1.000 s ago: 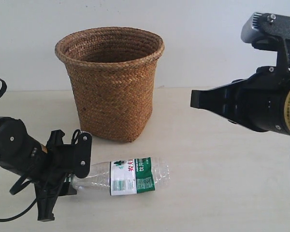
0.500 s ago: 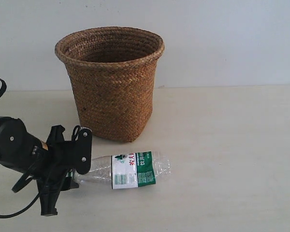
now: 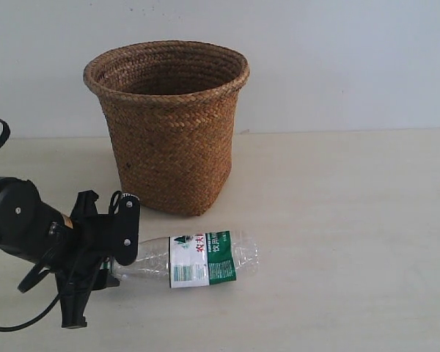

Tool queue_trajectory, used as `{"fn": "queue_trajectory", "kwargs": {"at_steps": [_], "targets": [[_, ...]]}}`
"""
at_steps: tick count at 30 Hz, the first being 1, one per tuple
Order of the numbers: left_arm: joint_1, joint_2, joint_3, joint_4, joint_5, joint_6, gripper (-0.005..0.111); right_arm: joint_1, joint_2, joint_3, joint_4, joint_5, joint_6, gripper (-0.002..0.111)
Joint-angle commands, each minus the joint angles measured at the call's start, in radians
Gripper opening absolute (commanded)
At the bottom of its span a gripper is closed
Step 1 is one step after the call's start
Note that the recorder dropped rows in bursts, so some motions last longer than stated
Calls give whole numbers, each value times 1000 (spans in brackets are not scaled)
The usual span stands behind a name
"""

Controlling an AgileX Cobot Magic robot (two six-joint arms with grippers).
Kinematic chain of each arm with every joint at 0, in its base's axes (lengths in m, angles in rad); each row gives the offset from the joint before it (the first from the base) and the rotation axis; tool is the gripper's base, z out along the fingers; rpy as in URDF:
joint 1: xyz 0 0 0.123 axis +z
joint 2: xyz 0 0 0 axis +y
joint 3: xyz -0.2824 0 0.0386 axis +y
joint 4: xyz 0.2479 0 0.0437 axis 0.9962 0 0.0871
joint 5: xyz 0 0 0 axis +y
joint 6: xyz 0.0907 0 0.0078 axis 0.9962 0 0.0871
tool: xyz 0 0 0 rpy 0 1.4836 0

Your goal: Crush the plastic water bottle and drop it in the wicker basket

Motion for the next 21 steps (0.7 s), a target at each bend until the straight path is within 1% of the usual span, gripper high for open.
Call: {"fn": "queue_trajectory", "kwargs": {"at_steps": [1, 14, 17, 21], "targets": [[-4, -9, -4, -19, 5, -2, 4, -49, -37, 3, -6, -8, 2, 0], [-4, -9, -4, -19, -9, -2, 4, -59, -45, 7, -6, -12, 2, 0], [-4, -9, -4, -19, -9, -2, 4, -59, -49, 51, -6, -29, 2, 0], [-4, -9, -4, -19, -9, -2, 4, -59, -49, 186, -6, -88, 2, 0]]}}
